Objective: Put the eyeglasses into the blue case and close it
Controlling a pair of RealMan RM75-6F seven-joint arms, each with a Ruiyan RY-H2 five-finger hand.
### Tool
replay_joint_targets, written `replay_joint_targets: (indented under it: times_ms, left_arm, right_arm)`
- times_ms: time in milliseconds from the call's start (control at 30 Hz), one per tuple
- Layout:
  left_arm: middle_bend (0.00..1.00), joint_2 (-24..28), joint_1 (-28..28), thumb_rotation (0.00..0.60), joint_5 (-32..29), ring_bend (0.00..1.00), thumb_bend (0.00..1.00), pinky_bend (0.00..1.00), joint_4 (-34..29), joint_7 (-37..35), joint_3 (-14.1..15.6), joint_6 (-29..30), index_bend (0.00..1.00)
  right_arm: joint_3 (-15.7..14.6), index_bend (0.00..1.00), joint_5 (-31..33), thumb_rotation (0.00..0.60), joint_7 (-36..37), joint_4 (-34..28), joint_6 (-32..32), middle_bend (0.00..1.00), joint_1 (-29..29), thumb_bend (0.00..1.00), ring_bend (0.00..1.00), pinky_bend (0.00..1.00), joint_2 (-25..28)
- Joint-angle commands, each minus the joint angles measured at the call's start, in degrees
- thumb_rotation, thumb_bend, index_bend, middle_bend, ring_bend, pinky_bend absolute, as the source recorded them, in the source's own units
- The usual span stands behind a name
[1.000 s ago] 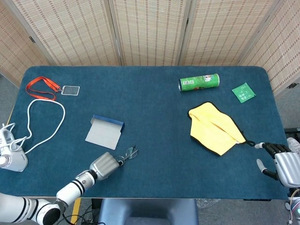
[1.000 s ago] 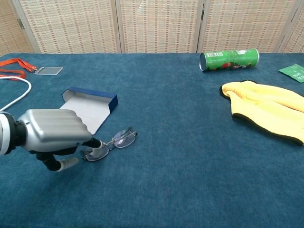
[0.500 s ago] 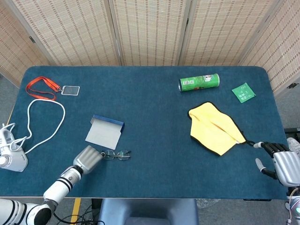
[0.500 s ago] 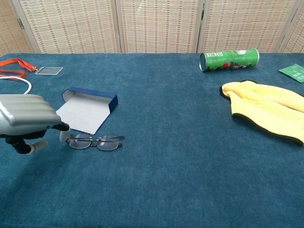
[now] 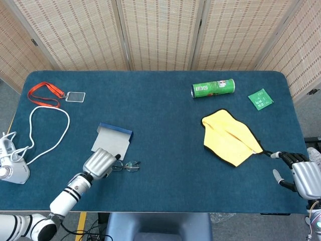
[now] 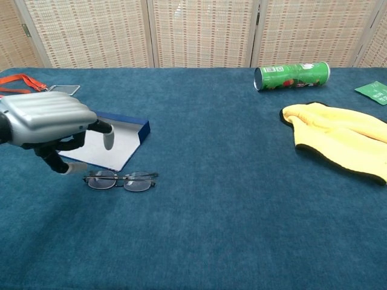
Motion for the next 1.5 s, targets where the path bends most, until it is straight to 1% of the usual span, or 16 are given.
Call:
replay_joint_targets:
  times_ms: [33, 233, 333, 467, 767, 933, 1167, 1333, 1500]
  left_arm:
    - [0.96, -3.26, 0.41, 0.6, -0.8, 0.96, 0.36, 1.0, 3.58, -1.77, -2.48, -1.64, 0.37]
    - [0.96, -6.07, -0.23, 0.6, -4.38, 0.96, 0.36, 1.0, 5.86, -1.39, -4.24, -4.77, 0.38]
    - [0.96, -6.94, -0.58, 0.6, -5.59, 0.96, 0.36, 1.0, 6.25, 0.57, -4.19, -5.4, 0.38]
    - [0.96, -7.11, -0.91, 0.6, -7.72, 0.96, 0.36, 1.0, 4.9, 2.42, -4.19, -6.01, 0.38]
    - [0.96, -6.52, -0.95, 0.6, -7.98, 0.96, 0.36, 1.0, 1.32, 4.67, -2.47, -6.66, 0.41]
    - [0.96, -5.85, -0.36, 0.6, -5.89, 0.96, 0.36, 1.0, -0.62, 4.48, -2.06, -5.48, 0.41]
    - [0.96, -7.79, 0.55, 0.6, -3.74, 0.96, 0.36, 1.0, 3.83, 3.41, -3.05, -3.81, 0.39]
    - [0.96, -9.31, 1.08, 0.6, -3.74, 0.96, 0.36, 1.0, 7.29, 2.66, -3.07, -4.63, 0.41]
    - [0.96, -10.09, 1.53, 0.6, -3.39, 0.96, 0.36, 1.0, 8.69, 2.15, -3.16, -4.99, 0.44]
  right_arm:
    - [-0.04, 0.32, 0.02, 0.6, 0.11, 0.1, 0.1, 0.38, -0.09, 0.39, 0.39, 0.31, 0.02]
    - [-0.24, 0.32, 0.23, 0.6, 0.53, 0.44, 0.45, 0.38, -0.55, 0.39, 0.39, 0.31, -0.06]
    - [-0.26, 0.32, 0.22, 0.6, 0.71, 0.57, 0.63, 0.38, -0.67, 0.39, 0.39, 0.31, -0.02]
    - [-0.25, 0.32, 0.23, 0.6, 0.88, 0.64, 0.8, 0.39, -0.78, 0.39, 0.39, 0.31, 0.06]
    - [-0.3, 0.32, 0.17, 0.6, 1.1, 0.79, 0.94, 0.39, -0.91, 0.39, 0.39, 0.31, 0.02]
    - [-0.33, 0.32, 0.22, 0.6, 1.03, 0.73, 1.03, 0.39, -1.04, 0.39, 0.39, 0.31, 0.15]
    - [-0.39, 0.32, 0.24, 0.6, 1.06, 0.76, 1.12, 0.39, -1.2, 0.39, 0.39, 0.31, 0.09]
    - [-0.37, 0.32, 0.24, 0.6, 0.99, 0.71, 1.19, 0.39, -1.25, 0.39, 0.39, 0.31, 0.12]
    - [-0.36, 0.32, 0.25, 0.6, 0.96, 0.64, 1.14, 0.39, -1.25, 0.39, 0.39, 0.31, 0.19]
